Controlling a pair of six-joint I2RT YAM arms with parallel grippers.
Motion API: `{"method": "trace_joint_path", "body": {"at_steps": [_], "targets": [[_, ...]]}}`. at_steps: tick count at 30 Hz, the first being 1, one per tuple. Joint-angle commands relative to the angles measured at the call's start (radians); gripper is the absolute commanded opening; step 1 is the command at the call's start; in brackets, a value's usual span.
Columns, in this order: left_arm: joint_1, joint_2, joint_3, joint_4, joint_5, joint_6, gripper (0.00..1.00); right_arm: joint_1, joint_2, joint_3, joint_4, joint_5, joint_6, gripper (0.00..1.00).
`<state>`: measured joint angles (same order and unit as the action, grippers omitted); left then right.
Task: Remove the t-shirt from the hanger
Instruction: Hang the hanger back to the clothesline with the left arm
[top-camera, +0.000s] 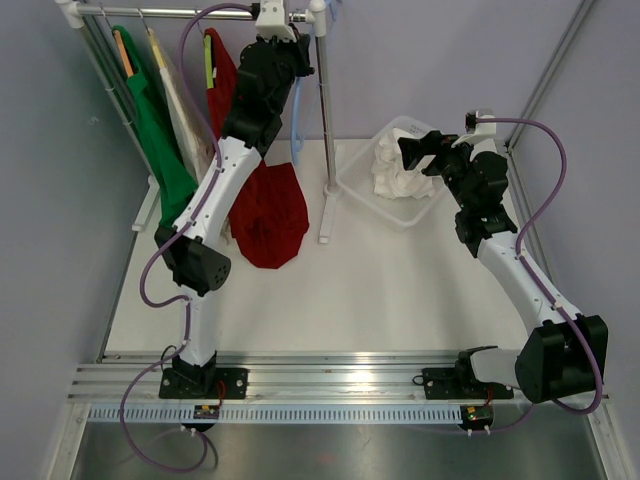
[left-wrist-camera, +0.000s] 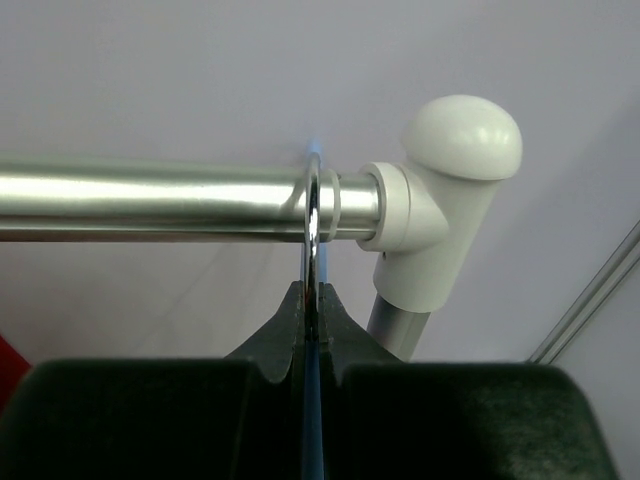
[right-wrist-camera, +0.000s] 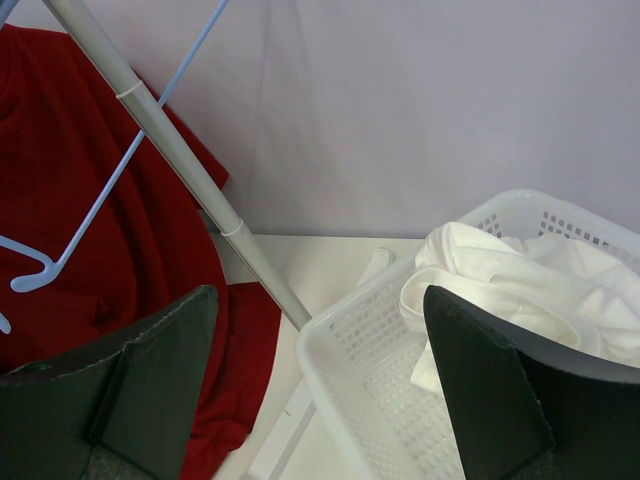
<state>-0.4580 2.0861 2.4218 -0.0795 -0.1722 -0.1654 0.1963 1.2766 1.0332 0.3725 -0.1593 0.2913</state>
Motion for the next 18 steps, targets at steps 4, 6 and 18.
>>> {"method": "trace_joint_path", "body": {"at_steps": [4,6,18], "targets": [[-0.011,-0.023,-0.001,0.106,0.005,0.010,0.02,0.002,-0.034,-0.005,0.026,-0.008,-0.017,0.92],[-0.014,-0.024,-0.004,0.106,0.000,0.018,0.02,0.002,-0.034,-0.005,0.026,-0.006,-0.017,0.92],[-0.021,-0.069,-0.078,0.129,0.016,0.035,0.06,0.002,-0.034,-0.002,0.022,-0.011,-0.018,0.92]]}}
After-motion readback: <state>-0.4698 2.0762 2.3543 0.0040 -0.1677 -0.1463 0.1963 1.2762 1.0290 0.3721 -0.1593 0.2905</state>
